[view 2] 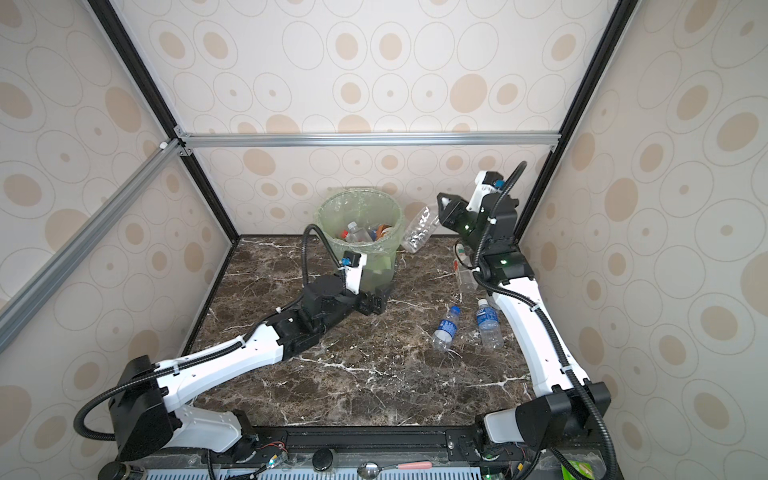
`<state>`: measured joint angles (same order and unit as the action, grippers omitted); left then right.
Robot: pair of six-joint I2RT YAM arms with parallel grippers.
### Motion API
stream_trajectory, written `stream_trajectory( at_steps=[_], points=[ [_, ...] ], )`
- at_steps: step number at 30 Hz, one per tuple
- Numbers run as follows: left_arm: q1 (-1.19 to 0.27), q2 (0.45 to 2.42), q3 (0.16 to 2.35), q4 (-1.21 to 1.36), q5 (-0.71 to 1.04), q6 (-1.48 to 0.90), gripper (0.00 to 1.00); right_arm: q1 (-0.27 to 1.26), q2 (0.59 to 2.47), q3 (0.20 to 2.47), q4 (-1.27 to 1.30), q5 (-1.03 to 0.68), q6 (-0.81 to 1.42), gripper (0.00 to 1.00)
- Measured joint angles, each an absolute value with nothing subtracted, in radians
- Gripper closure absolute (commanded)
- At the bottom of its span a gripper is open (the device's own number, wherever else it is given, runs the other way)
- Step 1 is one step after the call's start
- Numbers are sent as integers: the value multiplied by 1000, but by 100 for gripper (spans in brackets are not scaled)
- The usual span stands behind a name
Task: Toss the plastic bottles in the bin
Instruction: 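Raise the clear bottle over the bin with the right gripper and release it, then lower the right gripper to the blue-labelled bottle near the robot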
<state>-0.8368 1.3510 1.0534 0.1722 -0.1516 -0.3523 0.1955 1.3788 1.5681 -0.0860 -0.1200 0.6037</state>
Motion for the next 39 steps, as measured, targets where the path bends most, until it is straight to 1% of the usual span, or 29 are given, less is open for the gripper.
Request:
stream_trajectory(
  at_steps=[8,15,19,21,22,24,25,26,28,30,32,35,39],
  points=[
    [-579,1200,1041,138,-41,-436,1,196,1406,1826,-56,30,521,78],
    [-497,1132,1000,113,45,-474,1,196,1520,2000,-41,89,514,79],
    [-467,1103,965,110,75,-491,1,216,1643,2120,-58,81,541,78],
    [-459,1100,949,110,85,-501,1,254,1722,2179,-77,72,550,72],
    [-457,1100,942,110,88,-505,1,285,1771,2214,-95,64,550,68],
    [-454,1100,931,109,96,-512,1,356,1887,2305,-157,48,544,50],
    [-453,1100,926,109,100,-514,1,393,1961,2366,-198,32,542,39],
    [-451,1100,924,109,104,-517,1,424,2032,2424,-242,16,542,33],
    [-450,1100,923,109,108,-521,1,467,2147,2512,-331,-13,540,24],
    [-448,1096,918,108,110,-524,1,490,2212,2532,-400,-29,536,18],
    [-446,1089,912,107,111,-525,1,494,2230,2512,-455,-30,532,14],
    [-443,1080,902,107,111,-529,1,484,2206,2486,-466,-23,520,9],
    [-443,1079,889,110,112,-539,1,471,2126,2476,-463,-17,502,5]
  ],
)
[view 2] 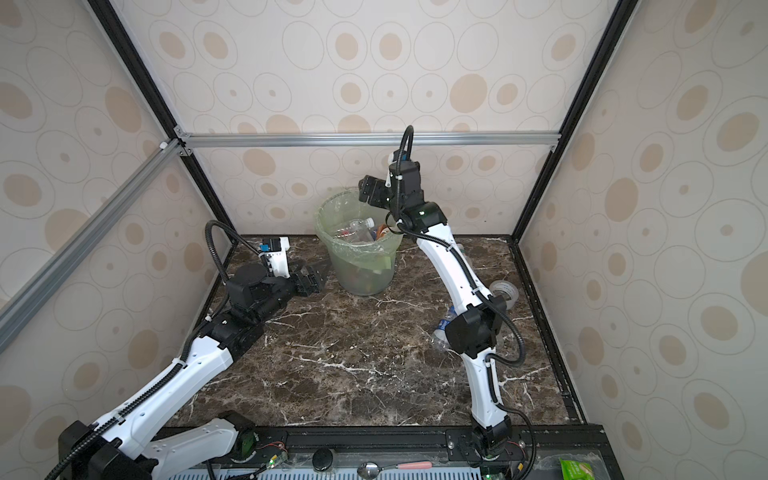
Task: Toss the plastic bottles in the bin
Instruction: 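Lower the right gripper to the blue-labelled bottle near the robot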
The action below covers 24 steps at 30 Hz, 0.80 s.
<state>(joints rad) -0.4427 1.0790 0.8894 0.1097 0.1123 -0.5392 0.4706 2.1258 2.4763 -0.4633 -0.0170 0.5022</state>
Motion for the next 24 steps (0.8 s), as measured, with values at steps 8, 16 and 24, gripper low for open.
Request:
stream_trajectory(
  at_steps=[8,16,24],
  points=[
    [-442,1079,883,110,118,-553,1,470,1975,2451,-419,-4,470,1],
    [-471,1092,896,92,131,-528,1,434,1814,2085,-373,5,442,1],
    [-622,1203,968,80,75,-468,1,295,1499,1596,-327,35,440,1]
  ],
)
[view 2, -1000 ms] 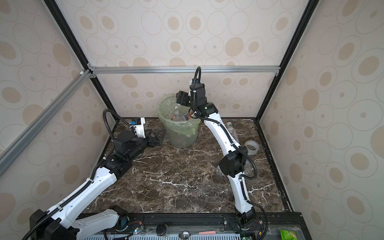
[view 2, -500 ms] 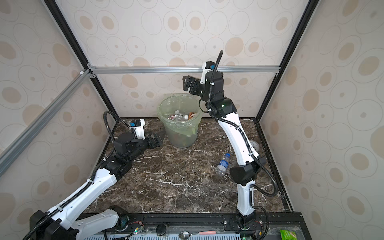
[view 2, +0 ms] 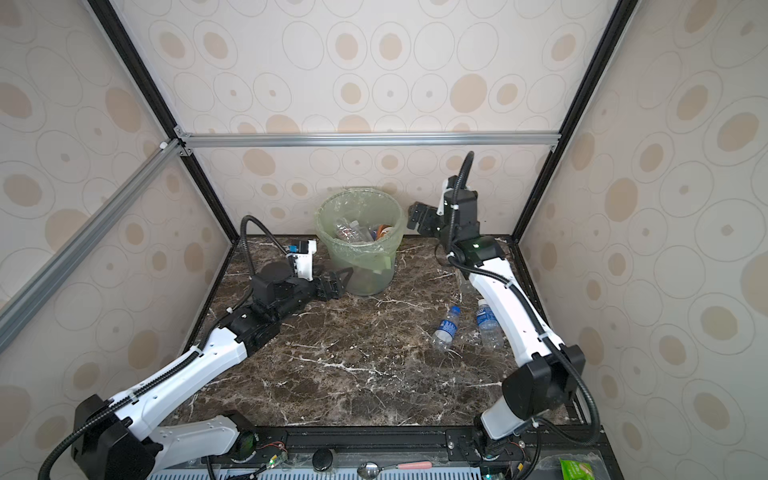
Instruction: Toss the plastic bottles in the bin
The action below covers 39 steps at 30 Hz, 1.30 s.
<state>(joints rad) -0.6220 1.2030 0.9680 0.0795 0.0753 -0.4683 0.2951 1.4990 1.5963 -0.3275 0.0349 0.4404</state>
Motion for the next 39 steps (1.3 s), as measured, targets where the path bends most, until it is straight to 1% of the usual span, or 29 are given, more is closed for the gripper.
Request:
stream_trajectory(
  at_steps=[5,8,16,20,25,29,35,39],
  points=[
    [-722,1293,984,101,47,-455,1,233,1306,1398,-345,77,427,1],
    [-762,1346,984,119,42,-456,1,220,1224,1295,-391,104,419,0],
    [-815,1386,984,159,38,-466,1,216,1134,1003,-530,112,438,0],
    [-827,1388,984,178,39,-475,1,216,1104,879,-558,81,474,0],
    [-843,1405,981,204,43,-485,1,216,1119,774,-518,-3,529,0],
    [-846,1416,969,207,43,-491,1,218,1192,723,-453,-57,561,0],
    [-848,1419,967,204,38,-493,1,246,1322,717,-361,-94,588,0],
    [-849,1419,967,200,32,-493,1,268,1367,733,-331,-114,599,0]
  ],
)
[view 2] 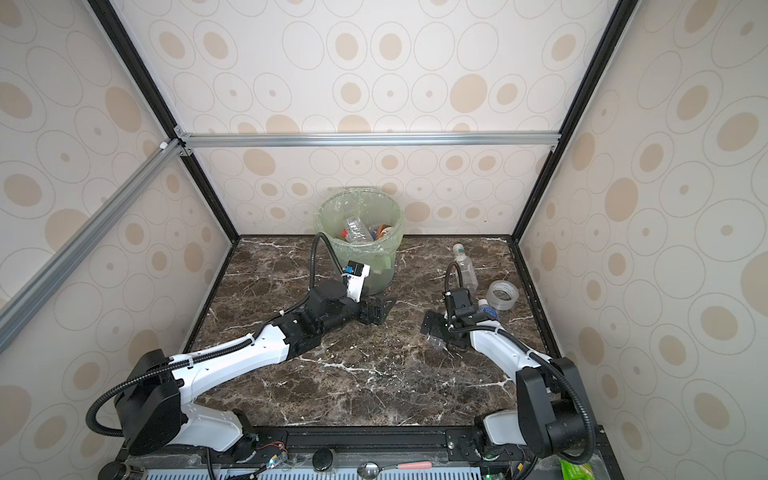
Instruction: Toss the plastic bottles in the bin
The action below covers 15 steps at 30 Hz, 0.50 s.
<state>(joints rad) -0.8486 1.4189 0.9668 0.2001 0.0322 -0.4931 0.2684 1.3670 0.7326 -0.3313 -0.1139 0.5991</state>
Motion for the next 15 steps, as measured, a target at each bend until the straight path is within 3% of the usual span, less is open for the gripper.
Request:
stream_trajectory(
  at_steps=[9,15],
  points=[
    [-851,1481,997,185,33,-491,1,258,1331,808,-364,-94,569,0],
    [-880,1613,1106,161,34,-455,1,127,1227,809,-411,-91,539,0]
  ],
)
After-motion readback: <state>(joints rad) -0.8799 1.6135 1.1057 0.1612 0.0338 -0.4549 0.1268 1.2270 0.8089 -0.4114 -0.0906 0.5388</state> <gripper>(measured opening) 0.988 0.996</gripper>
